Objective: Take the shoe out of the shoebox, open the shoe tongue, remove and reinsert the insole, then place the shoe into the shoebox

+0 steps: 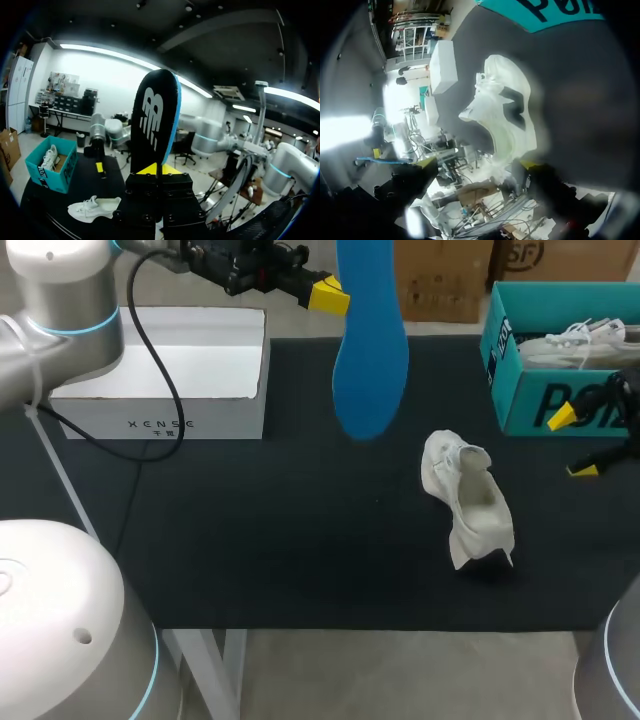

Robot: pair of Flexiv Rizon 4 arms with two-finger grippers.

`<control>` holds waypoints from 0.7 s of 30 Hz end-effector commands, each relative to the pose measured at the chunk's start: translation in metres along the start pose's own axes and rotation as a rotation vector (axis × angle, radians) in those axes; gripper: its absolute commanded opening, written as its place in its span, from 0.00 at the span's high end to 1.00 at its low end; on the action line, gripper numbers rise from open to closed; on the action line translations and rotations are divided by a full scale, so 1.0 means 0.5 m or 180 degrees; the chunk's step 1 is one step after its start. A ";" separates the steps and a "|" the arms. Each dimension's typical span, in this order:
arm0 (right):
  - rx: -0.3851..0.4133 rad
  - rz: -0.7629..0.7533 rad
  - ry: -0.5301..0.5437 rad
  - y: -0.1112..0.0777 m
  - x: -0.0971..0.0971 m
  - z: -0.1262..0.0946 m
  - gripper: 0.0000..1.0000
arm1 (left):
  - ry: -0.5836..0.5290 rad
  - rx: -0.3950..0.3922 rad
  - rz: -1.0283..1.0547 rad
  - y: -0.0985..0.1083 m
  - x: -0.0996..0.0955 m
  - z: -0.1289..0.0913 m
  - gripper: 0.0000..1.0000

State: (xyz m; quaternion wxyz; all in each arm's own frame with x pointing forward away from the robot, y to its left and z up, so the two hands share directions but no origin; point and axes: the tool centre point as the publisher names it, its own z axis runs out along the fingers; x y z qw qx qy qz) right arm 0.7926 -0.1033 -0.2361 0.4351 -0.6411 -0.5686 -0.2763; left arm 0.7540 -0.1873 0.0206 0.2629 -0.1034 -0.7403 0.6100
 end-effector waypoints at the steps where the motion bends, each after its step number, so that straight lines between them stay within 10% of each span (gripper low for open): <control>1: 0.0250 0.0062 0.0194 0.013 -0.006 0.001 0.00 | -0.0001 -0.0008 0.0000 0.000 0.000 0.000 1.00; 21: 0.0353 -0.0384 0.0649 -0.112 0.104 0.143 0.00 | -0.0001 -0.0008 0.0000 0.000 0.000 0.000 1.00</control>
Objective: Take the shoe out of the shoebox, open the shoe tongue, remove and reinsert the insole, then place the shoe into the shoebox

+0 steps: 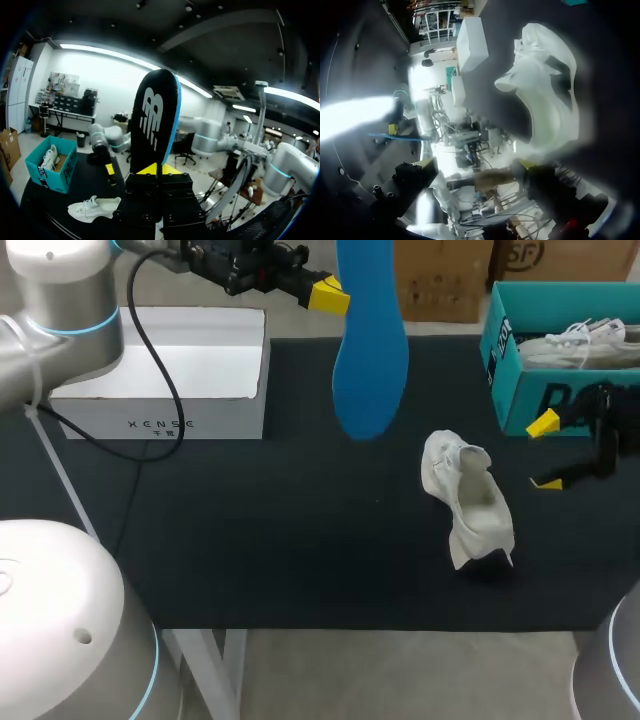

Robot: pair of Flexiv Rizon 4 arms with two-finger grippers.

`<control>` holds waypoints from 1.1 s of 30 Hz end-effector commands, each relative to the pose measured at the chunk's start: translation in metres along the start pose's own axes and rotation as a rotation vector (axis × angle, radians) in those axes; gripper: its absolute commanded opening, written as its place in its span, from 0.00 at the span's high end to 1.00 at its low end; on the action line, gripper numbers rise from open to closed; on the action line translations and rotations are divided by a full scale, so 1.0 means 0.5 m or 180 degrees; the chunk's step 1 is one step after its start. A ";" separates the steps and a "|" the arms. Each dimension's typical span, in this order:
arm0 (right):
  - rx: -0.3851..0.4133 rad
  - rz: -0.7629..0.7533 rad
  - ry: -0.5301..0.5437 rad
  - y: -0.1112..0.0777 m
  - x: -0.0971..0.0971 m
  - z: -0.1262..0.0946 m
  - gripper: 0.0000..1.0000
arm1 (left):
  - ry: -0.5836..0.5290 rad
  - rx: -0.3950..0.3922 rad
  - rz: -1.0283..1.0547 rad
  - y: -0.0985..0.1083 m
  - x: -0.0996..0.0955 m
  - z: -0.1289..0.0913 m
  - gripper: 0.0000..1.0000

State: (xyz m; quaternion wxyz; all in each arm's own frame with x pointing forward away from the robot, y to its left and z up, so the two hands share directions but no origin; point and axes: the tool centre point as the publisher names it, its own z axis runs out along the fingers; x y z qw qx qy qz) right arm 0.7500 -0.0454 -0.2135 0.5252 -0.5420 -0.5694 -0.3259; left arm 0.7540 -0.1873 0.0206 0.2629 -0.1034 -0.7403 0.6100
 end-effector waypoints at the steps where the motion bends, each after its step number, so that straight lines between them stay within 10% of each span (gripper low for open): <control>1: -0.0025 -0.0025 -0.0127 -0.011 0.019 0.075 0.00 | -0.0001 -0.0008 0.0000 0.000 0.000 0.000 1.00; 21: -0.0220 0.0115 0.0265 -0.006 -0.004 0.082 0.00 | -0.0001 -0.0008 0.0000 0.000 0.000 0.000 1.00; 33: -0.0171 -0.0007 0.0568 -0.025 0.073 0.151 0.00 | -0.0001 -0.0008 0.0000 0.000 0.000 0.000 1.00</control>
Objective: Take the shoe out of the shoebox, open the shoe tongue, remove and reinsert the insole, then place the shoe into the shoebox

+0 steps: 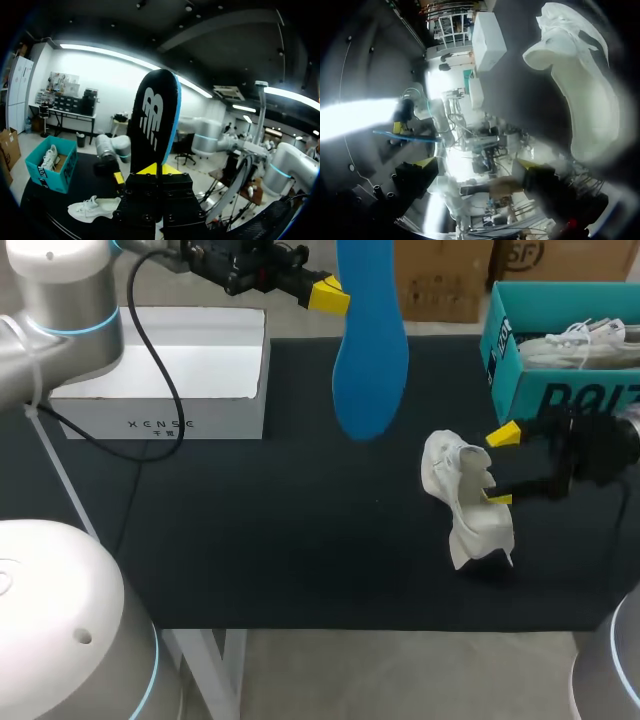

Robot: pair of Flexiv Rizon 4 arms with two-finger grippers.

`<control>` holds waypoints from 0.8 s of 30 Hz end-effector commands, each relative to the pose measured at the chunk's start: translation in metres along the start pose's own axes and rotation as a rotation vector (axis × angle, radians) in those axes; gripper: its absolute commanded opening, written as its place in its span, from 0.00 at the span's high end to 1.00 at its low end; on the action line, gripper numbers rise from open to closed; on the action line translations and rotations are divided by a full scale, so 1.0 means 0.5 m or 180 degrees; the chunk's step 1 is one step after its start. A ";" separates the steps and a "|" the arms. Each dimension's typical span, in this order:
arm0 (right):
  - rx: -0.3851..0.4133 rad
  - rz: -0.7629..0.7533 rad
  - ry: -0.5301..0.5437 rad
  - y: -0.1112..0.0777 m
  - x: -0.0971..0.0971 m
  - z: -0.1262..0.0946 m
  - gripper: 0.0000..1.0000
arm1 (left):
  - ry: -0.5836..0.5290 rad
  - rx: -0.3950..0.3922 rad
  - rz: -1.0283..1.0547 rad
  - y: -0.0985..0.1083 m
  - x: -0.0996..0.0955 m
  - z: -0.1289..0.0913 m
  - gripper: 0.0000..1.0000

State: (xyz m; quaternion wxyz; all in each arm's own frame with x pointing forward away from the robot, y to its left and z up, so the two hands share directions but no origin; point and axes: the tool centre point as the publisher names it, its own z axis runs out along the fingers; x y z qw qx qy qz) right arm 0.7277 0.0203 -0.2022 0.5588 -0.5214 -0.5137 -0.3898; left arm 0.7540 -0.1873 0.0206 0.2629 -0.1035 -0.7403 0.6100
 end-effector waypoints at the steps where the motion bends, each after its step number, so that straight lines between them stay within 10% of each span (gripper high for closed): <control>1: -0.0015 0.0044 -0.0033 -0.004 0.021 0.032 0.00 | -0.0001 -0.0008 0.0000 0.000 0.000 0.000 1.00; 24: -0.0105 0.0037 -0.0056 0.067 0.033 0.097 0.00 | -0.0001 -0.0008 0.0000 0.000 0.000 0.000 1.00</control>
